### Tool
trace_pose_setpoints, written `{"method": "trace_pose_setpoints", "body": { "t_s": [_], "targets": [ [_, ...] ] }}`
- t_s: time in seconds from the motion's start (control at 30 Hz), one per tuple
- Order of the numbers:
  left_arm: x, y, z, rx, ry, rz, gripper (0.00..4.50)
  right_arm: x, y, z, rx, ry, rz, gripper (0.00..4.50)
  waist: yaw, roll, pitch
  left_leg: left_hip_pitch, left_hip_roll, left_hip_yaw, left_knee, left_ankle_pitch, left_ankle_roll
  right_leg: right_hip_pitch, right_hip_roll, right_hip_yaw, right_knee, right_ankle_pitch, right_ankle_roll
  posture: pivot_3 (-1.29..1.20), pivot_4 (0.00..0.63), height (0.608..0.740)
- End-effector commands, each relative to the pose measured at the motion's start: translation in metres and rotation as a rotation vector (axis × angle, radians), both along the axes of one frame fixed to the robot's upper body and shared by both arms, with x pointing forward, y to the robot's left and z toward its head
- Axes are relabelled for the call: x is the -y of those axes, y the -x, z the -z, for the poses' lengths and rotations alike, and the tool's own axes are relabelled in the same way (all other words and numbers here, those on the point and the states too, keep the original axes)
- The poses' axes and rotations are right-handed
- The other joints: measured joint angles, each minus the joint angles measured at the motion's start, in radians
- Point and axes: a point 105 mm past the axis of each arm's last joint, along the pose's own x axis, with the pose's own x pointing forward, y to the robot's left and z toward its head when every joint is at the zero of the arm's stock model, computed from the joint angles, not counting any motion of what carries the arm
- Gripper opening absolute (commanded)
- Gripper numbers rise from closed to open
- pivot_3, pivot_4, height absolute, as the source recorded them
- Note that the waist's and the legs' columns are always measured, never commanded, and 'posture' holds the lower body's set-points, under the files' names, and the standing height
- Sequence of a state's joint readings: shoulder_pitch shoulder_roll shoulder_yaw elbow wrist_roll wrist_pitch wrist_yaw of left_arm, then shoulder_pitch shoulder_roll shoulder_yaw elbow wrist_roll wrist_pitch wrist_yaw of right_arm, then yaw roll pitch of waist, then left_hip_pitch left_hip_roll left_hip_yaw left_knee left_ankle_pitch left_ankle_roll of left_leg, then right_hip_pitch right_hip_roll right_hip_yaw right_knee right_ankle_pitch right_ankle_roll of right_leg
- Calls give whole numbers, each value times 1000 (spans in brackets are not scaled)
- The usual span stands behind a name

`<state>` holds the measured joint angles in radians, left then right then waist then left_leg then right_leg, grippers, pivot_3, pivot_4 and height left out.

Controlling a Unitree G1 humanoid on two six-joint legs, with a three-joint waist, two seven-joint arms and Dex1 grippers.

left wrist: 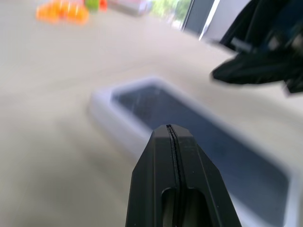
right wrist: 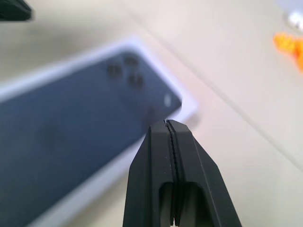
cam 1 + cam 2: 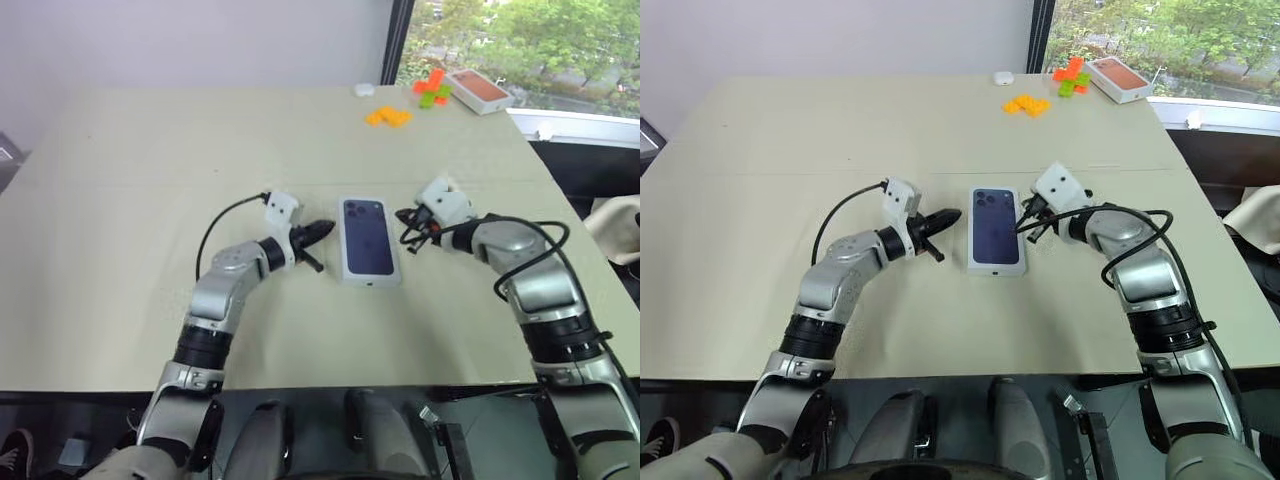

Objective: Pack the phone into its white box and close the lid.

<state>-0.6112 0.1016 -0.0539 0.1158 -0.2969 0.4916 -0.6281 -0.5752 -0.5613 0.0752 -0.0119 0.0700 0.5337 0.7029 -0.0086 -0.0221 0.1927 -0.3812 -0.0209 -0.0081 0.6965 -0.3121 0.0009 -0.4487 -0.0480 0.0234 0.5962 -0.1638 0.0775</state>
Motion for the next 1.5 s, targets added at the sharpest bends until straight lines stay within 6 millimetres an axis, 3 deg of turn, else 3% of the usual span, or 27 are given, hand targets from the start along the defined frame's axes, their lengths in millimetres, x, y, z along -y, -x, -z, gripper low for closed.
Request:
{"method": "trace_pose_setpoints", "body": {
  "t_s": [0.03,0.13,0.27,0.4,0.47,0.67,0.83,0.93,1.07,1.23,1.33,1.47,1.5],
  "targets": [
    [20,-5,-7,35,-4,13,0,-20,-4,-4,71,23,-27,22,-2,0,0,1,0,0,0,0,0,1,0,0,0,0,0,0,150,740],
    [22,-11,4,2,-21,-23,0,-18,-8,13,55,78,6,22,-4,0,0,8,0,1,-1,-1,2,7,0,0,-1,0,0,0,150,740],
    [20,5,52,-58,-197,22,0,-16,3,39,-20,102,6,22,-6,0,0,8,0,1,-2,-1,2,6,1,0,-1,0,0,0,150,740],
    [10,9,66,-100,-211,-6,0,-14,7,42,-19,123,0,22,-2,1,-1,10,1,1,-3,-1,2,8,1,0,0,0,0,0,150,740],
    [8,7,65,-97,-208,-13,0,-14,5,38,-13,117,4,22,-2,1,-1,10,1,0,-2,-1,2,9,1,0,-1,0,0,0,150,740],
    [11,5,31,-32,-130,16,0,-13,1,24,13,100,-13,22,-3,1,-1,10,0,0,-2,-1,2,8,1,0,-1,-1,0,0,150,740],
    [14,23,8,-14,-55,125,0,-21,30,13,-55,11,-164,22,-2,1,-1,8,1,0,-2,-1,2,6,1,0,-1,0,0,0,150,740],
    [13,30,15,-19,-90,165,0,-15,45,23,-115,48,-209,22,-3,1,-1,8,0,-1,-2,-1,2,7,1,0,-2,-1,0,0,150,740],
    [12,35,45,-33,-245,186,0,2,44,42,-107,224,-171,22,-5,1,-1,9,0,0,-2,-1,2,8,1,0,-2,-1,1,0,150,740],
    [10,31,55,-45,-275,161,0,-2,45,53,-110,262,-179,22,-3,1,-1,9,1,1,-2,-1,2,8,1,0,-2,-2,2,0,150,740],
    [9,27,51,-23,-268,151,0,-7,46,52,-106,240,-191,22,-4,0,-1,9,1,1,-2,-1,2,9,1,0,-2,-2,2,0,150,740],
    [2,20,32,6,-216,137,0,-9,35,27,-75,109,-163,22,-8,1,-1,9,1,1,-2,-1,2,8,2,0,-2,-2,2,0,150,740],
    [-5,20,24,-5,-177,145,252,-7,32,13,-81,14,-155,5,-7,1,-1,9,1,0,-2,-1,2,8,2,0,-2,-2,2,0,150,740]
  ]
}}
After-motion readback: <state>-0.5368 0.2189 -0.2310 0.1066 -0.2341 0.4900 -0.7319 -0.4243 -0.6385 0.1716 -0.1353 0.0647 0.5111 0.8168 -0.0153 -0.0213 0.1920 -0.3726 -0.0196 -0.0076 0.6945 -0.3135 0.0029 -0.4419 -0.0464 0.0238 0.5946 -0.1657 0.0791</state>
